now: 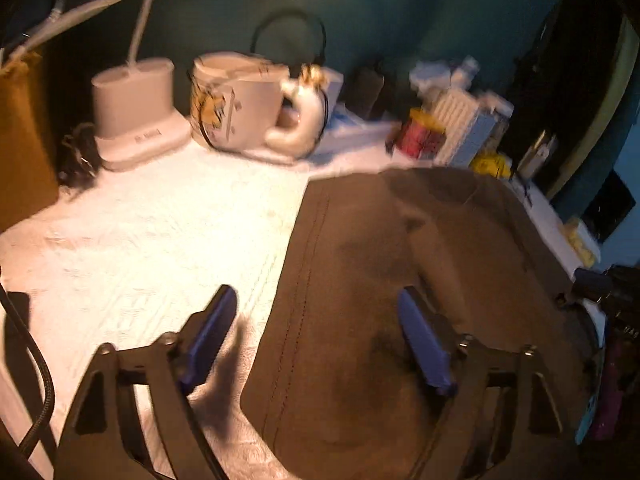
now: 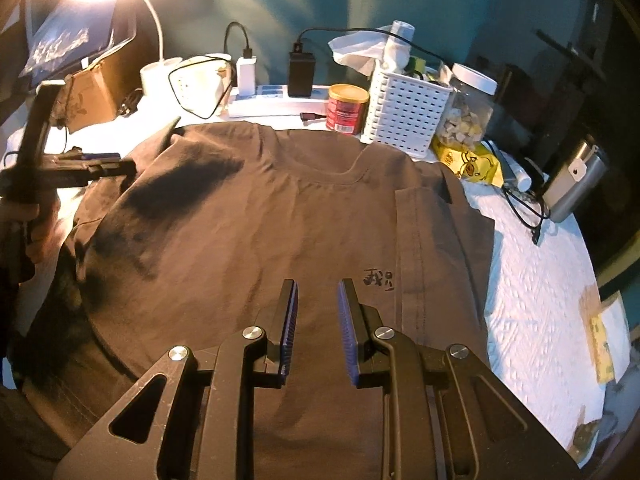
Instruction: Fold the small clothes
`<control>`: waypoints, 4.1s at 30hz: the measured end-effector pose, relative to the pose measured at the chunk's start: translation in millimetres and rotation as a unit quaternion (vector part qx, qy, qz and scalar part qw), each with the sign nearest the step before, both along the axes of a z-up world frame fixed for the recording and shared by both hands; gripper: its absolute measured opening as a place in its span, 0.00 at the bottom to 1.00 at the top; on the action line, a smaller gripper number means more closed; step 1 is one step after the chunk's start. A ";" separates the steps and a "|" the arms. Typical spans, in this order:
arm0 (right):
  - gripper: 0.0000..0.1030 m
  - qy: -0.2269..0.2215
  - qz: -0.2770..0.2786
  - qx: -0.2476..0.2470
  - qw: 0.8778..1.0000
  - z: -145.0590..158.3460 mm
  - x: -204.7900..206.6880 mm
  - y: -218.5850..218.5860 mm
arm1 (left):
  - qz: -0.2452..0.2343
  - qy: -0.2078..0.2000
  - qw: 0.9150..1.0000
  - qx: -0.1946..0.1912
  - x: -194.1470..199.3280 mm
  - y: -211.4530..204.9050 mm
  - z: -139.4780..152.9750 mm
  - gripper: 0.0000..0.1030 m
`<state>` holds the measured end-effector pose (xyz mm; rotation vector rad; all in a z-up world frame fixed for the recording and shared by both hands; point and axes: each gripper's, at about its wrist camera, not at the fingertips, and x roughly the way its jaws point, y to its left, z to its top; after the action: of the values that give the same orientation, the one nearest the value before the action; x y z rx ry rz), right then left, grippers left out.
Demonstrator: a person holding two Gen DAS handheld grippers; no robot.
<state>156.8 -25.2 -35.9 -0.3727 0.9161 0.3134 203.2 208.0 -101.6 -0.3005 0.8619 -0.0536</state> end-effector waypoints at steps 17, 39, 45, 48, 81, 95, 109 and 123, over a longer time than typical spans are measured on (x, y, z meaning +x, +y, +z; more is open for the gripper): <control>0.22 0.000 0.002 0.036 0.999 1.0 -5.0 -13.2 | 0.125 -0.012 0.992 0.023 -59.0 16.7 17.4 0.03; 0.22 -0.007 -0.044 0.103 0.994 -6.0 -23.1 -98.3 | 0.097 -0.047 0.986 0.126 -44.2 -88.0 51.8 0.03; 0.22 -0.007 -0.065 0.119 0.991 -11.0 -26.0 -126.2 | 0.055 -0.018 0.987 0.147 -22.0 -119.9 34.7 0.03; 0.22 -0.004 -0.076 0.122 0.990 -15.8 -27.1 -136.6 | 0.041 0.004 0.989 0.145 -14.6 -129.0 23.2 0.03; 0.22 0.000 -0.081 0.123 0.989 -19.8 -37.3 -132.8 | -0.072 0.050 0.994 0.064 -53.3 -147.4 23.4 0.52; 0.22 0.002 -0.079 0.126 0.989 -23.8 -37.9 -133.2 | -0.060 0.037 0.992 0.103 -65.6 -116.9 49.5 0.52; 0.22 0.003 -0.087 0.119 0.989 -24.3 -41.5 -131.1 | -0.160 0.085 0.983 0.042 -77.3 -155.8 15.8 0.52; 0.22 0.005 -0.090 0.126 0.988 -27.5 -35.1 -137.1 | -0.139 0.029 0.989 0.041 -49.0 -149.2 50.4 0.52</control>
<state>121.7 -162.3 -63.4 -0.0551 0.9013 0.2617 154.2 58.9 -51.2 -0.1034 0.9568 -0.2694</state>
